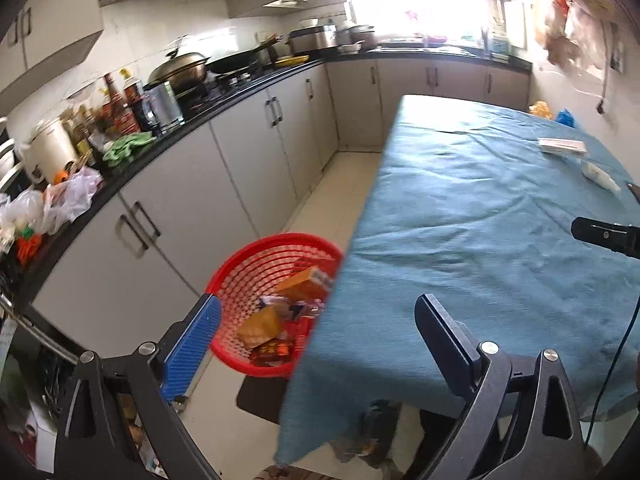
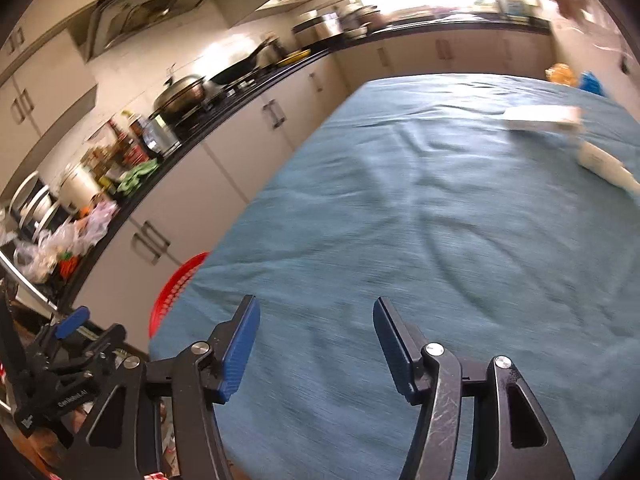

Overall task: Collect trash
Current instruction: 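Return both tools to the white box and spray bottle on the table, then grasp the white medicine box with the left tool while the right tool grasps the white spray bottle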

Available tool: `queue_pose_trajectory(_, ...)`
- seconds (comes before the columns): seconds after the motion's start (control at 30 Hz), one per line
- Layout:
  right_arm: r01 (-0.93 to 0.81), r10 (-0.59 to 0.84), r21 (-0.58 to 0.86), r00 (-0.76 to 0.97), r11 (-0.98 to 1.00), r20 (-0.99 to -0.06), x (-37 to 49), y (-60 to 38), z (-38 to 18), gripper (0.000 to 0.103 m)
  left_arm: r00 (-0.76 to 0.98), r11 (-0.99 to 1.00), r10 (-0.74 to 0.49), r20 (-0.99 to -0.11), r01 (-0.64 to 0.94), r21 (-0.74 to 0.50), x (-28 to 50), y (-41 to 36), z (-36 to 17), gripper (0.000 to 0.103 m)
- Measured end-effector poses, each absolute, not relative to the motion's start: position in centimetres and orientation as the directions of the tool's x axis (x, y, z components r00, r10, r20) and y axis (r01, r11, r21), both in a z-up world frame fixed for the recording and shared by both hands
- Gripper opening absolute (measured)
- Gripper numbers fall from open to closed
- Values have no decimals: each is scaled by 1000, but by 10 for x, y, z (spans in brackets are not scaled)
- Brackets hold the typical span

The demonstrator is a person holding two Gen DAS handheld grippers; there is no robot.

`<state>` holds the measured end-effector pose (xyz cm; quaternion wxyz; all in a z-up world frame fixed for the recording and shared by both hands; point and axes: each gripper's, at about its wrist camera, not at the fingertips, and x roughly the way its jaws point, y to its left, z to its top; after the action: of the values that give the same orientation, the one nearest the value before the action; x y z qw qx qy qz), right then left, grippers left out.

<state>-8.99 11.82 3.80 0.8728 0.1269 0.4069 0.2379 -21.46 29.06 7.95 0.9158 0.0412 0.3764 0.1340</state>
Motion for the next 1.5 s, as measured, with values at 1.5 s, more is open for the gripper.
queue_pose_trajectory(1.5,-33,341,369,462,929,-819,203,-56,24,48,642,1000,-14,-766,14,-6,-126,203,51,97)
